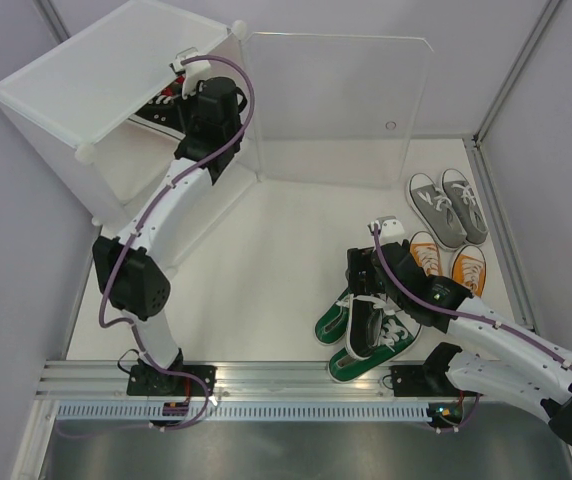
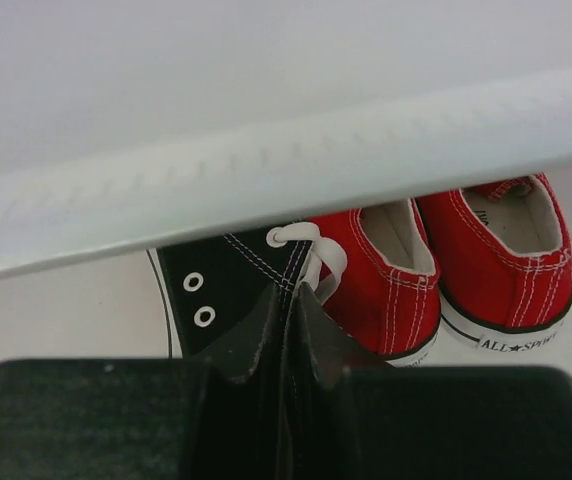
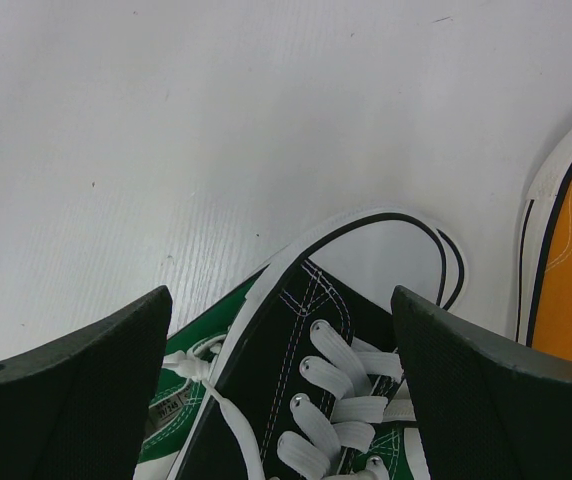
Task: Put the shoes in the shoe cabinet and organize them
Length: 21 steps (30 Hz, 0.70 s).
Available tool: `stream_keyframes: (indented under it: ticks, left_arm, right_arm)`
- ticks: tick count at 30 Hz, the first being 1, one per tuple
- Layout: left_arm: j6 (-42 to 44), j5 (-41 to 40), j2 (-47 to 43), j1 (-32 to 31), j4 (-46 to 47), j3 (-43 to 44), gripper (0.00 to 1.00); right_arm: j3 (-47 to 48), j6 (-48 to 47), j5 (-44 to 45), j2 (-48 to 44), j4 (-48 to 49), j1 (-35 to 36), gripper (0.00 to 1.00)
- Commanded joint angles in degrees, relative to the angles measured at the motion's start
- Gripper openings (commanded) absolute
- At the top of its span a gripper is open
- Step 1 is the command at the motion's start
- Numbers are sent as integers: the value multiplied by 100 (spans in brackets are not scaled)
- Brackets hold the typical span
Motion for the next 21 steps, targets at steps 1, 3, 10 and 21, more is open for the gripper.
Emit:
stream_keyframes:
  ticks: [1, 3, 10, 21]
  left_arm:
    - [332, 109, -113, -172, 580, 77, 2]
    - [235, 38, -332, -137, 571, -265, 2]
    - [-485, 257, -948, 162, 571, -1267, 2]
    - [-1900, 390, -1422, 100, -1124, -1242, 78]
  right_arm:
    - [61, -42, 69, -79, 185, -1, 94]
    - [52, -42, 43, -97, 185, -1, 94]
    - [34, -33, 17, -123, 194, 8, 94]
    - [52, -51, -54, -88, 176, -1, 94]
